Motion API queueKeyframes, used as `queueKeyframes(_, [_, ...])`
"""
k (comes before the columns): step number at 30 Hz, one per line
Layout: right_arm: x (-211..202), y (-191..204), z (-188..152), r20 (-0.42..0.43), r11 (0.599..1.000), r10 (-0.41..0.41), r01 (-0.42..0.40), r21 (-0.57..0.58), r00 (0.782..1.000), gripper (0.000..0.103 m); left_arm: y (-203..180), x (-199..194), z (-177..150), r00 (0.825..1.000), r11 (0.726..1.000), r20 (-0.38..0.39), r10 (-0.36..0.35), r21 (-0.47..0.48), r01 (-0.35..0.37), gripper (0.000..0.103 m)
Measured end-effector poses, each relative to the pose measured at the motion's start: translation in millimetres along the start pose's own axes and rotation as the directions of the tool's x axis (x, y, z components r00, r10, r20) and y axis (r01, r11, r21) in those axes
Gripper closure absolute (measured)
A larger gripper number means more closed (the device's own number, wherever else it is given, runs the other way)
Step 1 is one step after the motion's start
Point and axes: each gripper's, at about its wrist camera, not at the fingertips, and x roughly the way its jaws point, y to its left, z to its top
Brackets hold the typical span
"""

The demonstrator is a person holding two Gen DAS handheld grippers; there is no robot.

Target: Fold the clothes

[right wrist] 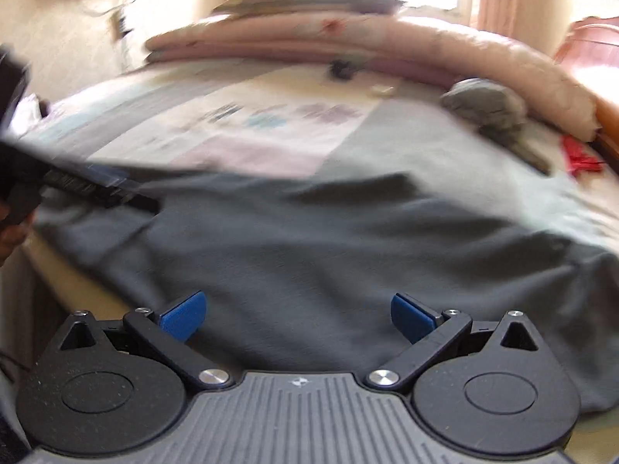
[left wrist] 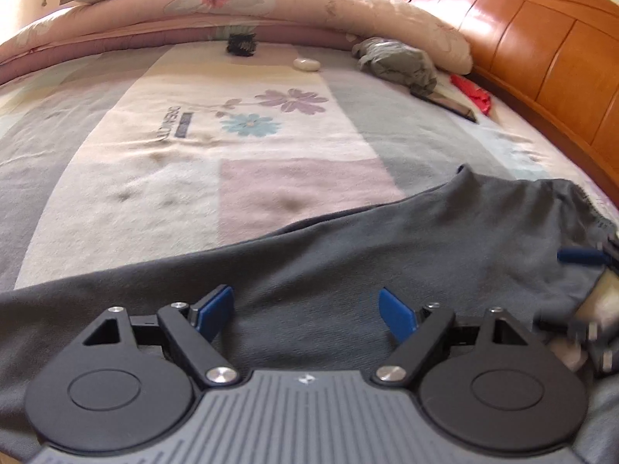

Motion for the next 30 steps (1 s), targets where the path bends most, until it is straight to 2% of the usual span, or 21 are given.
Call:
queueKeyframes(3, [4,-59,13,0.035,0.987,-0.152,0.15,0.064,0.988,0.0,-5,6,0,1.0,1.0,-0.011,-0.017,0.004,0.017,0.02])
queueKeyframes(4, [10,-76,12,0.028,0.981,-0.175,0.172,0.084,0.984,0.0,-5,10,-1,1.0,1.0,-0.021,-0.016,-0.003,0.016,0.02])
queueKeyframes(11, [54,-188,-15,-0.079,0.933,-0.287,0.297,0.204,0.955,0.0,-1,15,-2,0.999,1.0,-0.034,-0.014,-0.008,0.013,0.019])
queueKeyframes(13, [46,-211,-21,-0.04,0.92,-0.246,0.246,0.306,0.969,0.002,0,15,-2,0.999,1.0,-0.037,-0.008,-0.004,0.008,0.019])
queueKeyframes(15, [41,-216,-17,-0.046,0.914,-0.226,0.229,0.336,0.973,0.003,0,16,-2,0.999,1.0,-0.037,-0.003,0.0,0.003,0.019])
queueKeyframes(17, [37,-205,-10,-0.066,0.908,-0.254,0.262,0.328,0.965,0.0,-2,18,-1,0.999,1.0,-0.038,0.003,0.003,-0.003,0.017])
queueKeyframes(18, [33,-195,-7,-0.052,0.918,-0.249,0.253,0.305,0.967,0.0,-3,18,-1,0.999,1.0,-0.039,0.007,0.006,-0.007,0.016])
queueKeyframes(22, [20,-160,3,0.017,0.961,-0.136,0.128,0.245,0.991,0.0,-7,19,-1,0.999,1.0,-0.044,0.023,0.021,-0.022,0.016])
queueKeyframes(25, [32,-146,3,-0.007,0.972,-0.075,0.075,0.224,0.997,0.0,-5,18,-2,0.999,1.0,-0.042,0.02,0.012,-0.02,0.016])
queueKeyframes(30, [22,-172,-29,-0.077,0.949,-0.19,0.203,0.239,0.979,0.0,-2,16,-4,0.999,1.0,-0.037,0.021,0.009,-0.02,0.016])
